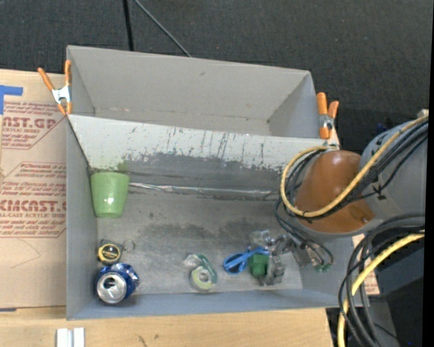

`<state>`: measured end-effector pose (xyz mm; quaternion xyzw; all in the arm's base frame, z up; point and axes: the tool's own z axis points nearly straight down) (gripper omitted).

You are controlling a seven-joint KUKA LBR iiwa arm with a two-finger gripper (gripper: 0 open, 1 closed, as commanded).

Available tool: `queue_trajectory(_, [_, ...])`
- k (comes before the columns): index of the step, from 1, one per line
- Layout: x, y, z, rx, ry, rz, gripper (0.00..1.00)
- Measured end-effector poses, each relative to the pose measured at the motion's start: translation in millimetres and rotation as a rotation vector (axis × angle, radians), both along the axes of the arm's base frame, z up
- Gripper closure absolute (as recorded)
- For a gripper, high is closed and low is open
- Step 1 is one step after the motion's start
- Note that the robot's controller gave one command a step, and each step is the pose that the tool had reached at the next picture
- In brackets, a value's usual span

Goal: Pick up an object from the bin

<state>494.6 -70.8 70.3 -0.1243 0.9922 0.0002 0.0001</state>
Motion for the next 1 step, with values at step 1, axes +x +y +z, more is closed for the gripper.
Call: queue_trajectory(1, [4.5, 11.7, 156.1, -0.002, -0.008, 0.330, 1.00])
